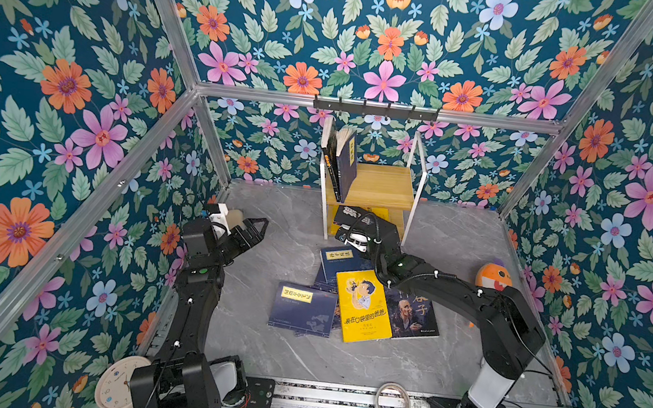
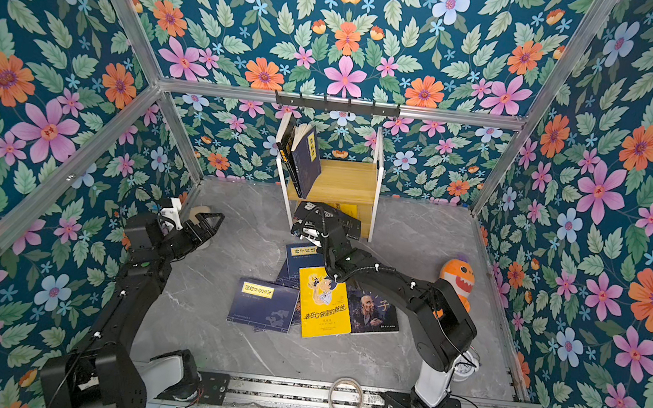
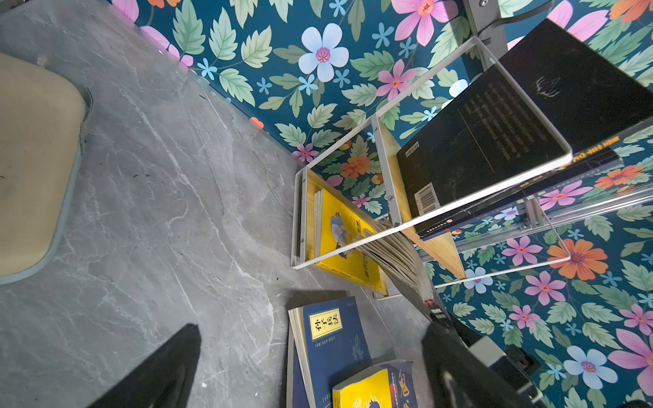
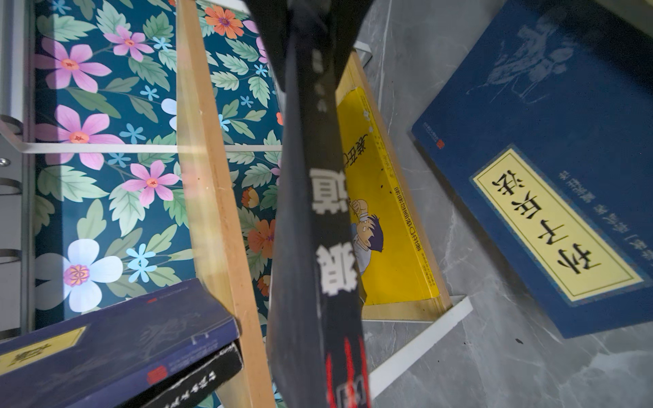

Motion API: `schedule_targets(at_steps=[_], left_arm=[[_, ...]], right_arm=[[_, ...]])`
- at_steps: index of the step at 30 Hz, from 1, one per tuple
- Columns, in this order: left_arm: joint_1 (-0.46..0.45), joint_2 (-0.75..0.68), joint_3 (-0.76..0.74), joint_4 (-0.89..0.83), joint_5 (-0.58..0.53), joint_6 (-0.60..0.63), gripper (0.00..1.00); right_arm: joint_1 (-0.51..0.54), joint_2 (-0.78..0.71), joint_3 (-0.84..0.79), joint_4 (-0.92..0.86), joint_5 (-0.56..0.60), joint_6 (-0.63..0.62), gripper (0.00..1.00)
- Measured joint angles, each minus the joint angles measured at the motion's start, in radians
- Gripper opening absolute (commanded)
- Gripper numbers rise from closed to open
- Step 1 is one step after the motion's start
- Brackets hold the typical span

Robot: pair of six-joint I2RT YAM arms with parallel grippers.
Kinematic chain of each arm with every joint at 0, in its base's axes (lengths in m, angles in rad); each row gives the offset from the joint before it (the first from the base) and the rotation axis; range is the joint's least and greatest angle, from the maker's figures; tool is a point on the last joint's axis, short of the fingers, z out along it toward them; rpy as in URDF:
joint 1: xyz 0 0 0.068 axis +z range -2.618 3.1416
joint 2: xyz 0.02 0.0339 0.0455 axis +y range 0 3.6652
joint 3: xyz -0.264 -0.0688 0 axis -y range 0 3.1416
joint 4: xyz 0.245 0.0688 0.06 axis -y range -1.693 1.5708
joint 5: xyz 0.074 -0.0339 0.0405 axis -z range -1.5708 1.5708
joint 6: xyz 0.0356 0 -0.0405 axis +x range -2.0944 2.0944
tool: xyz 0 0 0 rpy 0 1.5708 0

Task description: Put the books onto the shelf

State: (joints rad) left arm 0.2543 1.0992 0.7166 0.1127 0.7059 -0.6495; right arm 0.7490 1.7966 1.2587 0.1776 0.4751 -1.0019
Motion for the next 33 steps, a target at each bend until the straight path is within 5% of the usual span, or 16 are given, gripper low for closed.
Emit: schedule_targets(at_steps=[16, 33], left_arm=[[-0.023, -0.005, 0.005, -0.008, 0.000, 0.001, 1.00], [-0.031, 0.014, 0.016, -0.014, -0.008, 0.001, 1.00]], right_arm=[[-0.050, 0.177, 0.115, 0.003, -0.006, 0.004, 0.00], [-0.117, 0.238, 0.164, -0.118, -0.185, -0.027, 0.00]])
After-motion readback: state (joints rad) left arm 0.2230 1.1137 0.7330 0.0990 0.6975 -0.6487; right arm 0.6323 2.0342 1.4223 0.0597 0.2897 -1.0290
